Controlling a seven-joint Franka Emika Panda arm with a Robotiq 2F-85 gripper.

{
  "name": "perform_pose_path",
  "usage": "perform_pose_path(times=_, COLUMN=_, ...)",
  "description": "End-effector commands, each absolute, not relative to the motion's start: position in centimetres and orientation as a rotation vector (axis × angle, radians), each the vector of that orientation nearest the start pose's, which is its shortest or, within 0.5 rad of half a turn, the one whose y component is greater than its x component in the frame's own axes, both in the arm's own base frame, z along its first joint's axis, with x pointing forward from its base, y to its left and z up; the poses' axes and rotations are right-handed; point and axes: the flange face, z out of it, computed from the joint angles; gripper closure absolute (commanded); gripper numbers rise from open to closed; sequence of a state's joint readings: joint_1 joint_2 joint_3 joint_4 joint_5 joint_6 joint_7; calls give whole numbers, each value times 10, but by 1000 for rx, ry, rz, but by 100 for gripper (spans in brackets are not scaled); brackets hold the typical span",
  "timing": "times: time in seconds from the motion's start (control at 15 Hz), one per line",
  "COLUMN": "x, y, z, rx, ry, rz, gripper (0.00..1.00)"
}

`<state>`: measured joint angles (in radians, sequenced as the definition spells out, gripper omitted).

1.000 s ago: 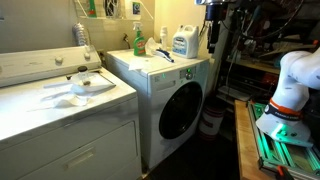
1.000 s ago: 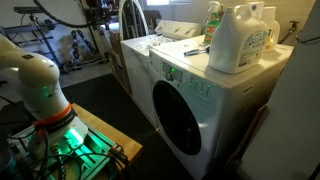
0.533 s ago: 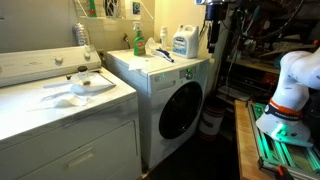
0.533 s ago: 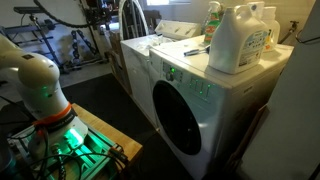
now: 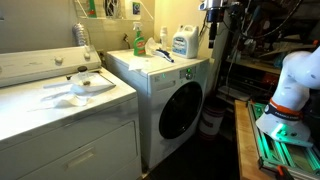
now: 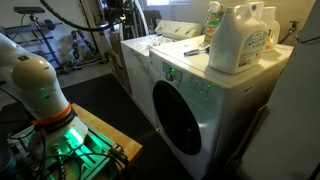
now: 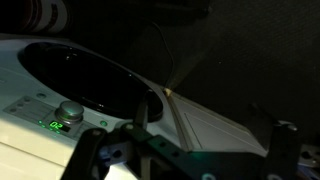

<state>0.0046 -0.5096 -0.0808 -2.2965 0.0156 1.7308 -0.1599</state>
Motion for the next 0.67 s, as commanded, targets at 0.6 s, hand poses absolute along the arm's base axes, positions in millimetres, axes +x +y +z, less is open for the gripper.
perform_pose_path(times=0.6, x=307, y=-250, z=429, rx=-3066, ry=-387, rz=212, gripper=0)
